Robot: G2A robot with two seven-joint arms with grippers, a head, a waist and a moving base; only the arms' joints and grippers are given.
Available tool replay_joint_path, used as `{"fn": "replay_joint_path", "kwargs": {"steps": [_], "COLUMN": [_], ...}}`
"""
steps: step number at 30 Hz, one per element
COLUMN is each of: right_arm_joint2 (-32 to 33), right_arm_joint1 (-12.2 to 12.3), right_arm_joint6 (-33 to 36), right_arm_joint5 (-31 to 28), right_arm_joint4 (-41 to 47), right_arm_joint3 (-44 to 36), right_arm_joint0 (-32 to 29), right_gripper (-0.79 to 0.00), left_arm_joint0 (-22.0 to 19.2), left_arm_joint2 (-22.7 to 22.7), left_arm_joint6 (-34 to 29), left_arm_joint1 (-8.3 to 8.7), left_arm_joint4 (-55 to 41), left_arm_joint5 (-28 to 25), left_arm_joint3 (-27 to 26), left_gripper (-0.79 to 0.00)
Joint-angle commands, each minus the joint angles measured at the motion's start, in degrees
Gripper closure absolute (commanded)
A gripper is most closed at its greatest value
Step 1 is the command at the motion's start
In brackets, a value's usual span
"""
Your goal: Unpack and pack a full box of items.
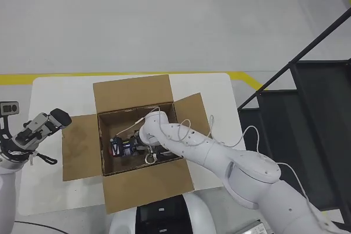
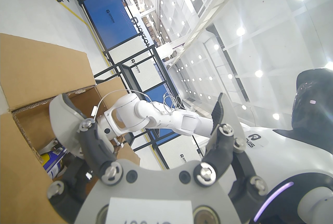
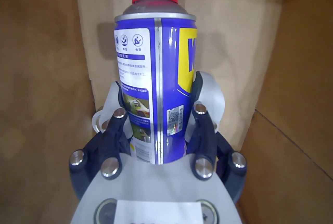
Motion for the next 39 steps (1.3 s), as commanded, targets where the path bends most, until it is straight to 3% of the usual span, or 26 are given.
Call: {"fn": "replay_joint_path", "kwargs": {"steps": [1,8,14,18,21,27,39], "right_arm_joint2": [1.13,7.39,15.54,21.59,26.17,30.56,30.56], "right_arm_joint1": [0.60,5.25,10.97,14.28,16.23,17.78,17.78], "right_arm_joint6": [0.79,11.45,22.25,25.58,24.29,16.69,16.69], "right_arm_joint5": [1.27,9.53,14.07,14.06,14.31,17.23,17.23], "right_arm_joint4": [-0.03,-1.08,-5.92,-10.03,-13.68,-18.52,-18.52], "right_arm_joint3": [-1.36,-14.04,-34.12,-45.99,-52.02,-56.65,-56.65], "right_arm_joint0": [-0.22,-4.82,-13.64,-20.78,-25.90,-31.90,-31.90], "right_gripper": [0.000,0.000,0.000,0.000,0.000,0.000,0.000], "left_arm_joint0": [0.00,0.00,0.00,0.00,0.00,0.00,0.00], "left_arm_joint2": [0.00,0.00,0.00,0.00,0.00,0.00,0.00], "left_arm_joint6": [0.00,0.00,0.00,0.00,0.00,0.00,0.00], "left_arm_joint1": [0.00,0.00,0.00,0.00,0.00,0.00,0.00], "left_arm_joint4": [0.00,0.00,0.00,0.00,0.00,0.00,0.00], "left_arm_joint5": [0.00,0.00,0.00,0.00,0.00,0.00,0.00], "left_arm_joint3": [0.00,0.00,0.00,0.00,0.00,0.00,0.00], "left_gripper": [-0.785,-0.785,-0.785,-0.785,-0.785,-0.785,-0.785]}}
